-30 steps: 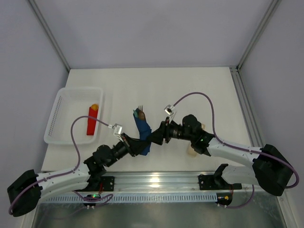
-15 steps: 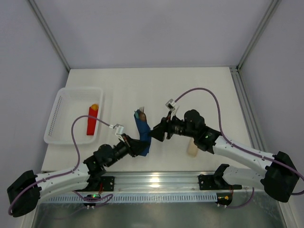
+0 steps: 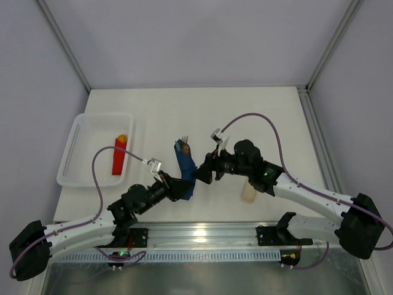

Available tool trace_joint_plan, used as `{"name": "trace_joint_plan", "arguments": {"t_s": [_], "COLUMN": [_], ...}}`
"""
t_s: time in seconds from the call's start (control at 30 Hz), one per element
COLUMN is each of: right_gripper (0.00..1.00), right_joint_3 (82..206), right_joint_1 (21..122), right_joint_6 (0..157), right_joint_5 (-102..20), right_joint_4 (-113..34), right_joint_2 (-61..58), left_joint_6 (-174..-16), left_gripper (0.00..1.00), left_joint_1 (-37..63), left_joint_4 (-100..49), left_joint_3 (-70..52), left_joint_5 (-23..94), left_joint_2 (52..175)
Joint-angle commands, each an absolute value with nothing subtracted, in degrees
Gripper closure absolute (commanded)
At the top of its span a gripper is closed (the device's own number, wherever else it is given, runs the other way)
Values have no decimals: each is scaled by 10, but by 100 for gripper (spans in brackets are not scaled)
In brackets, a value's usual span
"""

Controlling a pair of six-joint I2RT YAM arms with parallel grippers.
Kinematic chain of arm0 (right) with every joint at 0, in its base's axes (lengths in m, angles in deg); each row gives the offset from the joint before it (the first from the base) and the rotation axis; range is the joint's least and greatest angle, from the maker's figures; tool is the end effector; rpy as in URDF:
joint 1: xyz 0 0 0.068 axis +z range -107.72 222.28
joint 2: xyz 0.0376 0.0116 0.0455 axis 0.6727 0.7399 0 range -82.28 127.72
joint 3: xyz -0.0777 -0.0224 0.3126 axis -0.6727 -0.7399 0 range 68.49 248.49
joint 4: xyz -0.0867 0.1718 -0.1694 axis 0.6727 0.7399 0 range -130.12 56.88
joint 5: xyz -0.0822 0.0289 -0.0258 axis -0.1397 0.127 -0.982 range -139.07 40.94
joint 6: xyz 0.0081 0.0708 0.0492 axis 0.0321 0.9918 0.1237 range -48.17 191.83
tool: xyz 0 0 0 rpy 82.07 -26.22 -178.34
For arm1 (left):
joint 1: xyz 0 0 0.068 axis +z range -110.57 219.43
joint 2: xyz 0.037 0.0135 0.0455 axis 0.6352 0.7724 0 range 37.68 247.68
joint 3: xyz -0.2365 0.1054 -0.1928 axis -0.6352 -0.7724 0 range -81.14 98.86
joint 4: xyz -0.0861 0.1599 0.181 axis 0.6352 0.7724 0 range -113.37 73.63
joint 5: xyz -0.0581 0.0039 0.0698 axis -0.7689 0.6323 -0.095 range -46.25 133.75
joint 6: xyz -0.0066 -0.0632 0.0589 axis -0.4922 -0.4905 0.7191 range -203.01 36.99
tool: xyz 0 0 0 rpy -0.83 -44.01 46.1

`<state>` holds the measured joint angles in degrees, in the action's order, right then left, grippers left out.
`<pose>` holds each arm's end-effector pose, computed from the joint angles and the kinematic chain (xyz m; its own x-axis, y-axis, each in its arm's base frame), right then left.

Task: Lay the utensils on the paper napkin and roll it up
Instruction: Roll the napkin.

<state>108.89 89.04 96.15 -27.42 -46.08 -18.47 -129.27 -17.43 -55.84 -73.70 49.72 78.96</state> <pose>0.1596 0.2108 0.3130 -0.5653 -0.0422 -0.8238 -0.7522 0.4364 0.4937 0.0972 -0.1343 0.2344 -0.5697 -0.4419 -0.6929 0.5271 0.4505 -0.7206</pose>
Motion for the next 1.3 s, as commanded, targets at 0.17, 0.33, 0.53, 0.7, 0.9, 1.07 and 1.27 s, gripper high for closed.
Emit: {"name": "trace_joint_plan", "arguments": {"t_s": [0.17, 0.33, 0.53, 0.7, 0.9, 1.07, 1.27], "right_gripper": [31, 31, 31, 31, 31, 31, 32], "right_joint_3": [1116, 1108, 1105, 1103, 1093, 1082, 1071], "right_joint_1": [892, 892, 892, 892, 892, 892, 892], "right_joint_6": [967, 984, 992, 999, 1011, 1017, 1031], "right_joint_5": [-234, -214, -208, -199, -186, -177, -167], "right_joint_4": [-529, -573, -595, -613, -645, -672, -707], "right_joint_2": [-151, -127, -113, -104, -99, -90, -84], "left_joint_6": [-1276, -1283, -1281, -1282, -1286, -1288, -1294], "left_gripper": [100, 100, 100, 100, 100, 100, 100], "left_joint_1": [-173, -173, -173, -173, -173, -173, -173], "left_joint_4": [-590, -613, -606, -607, -611, -616, -615], "left_joint_3": [-709, -713, -715, -714, -715, -716, -716], "left_joint_5": [496, 486, 485, 483, 481, 478, 478], "left_joint_2": [803, 812, 791, 786, 783, 773, 757]}}
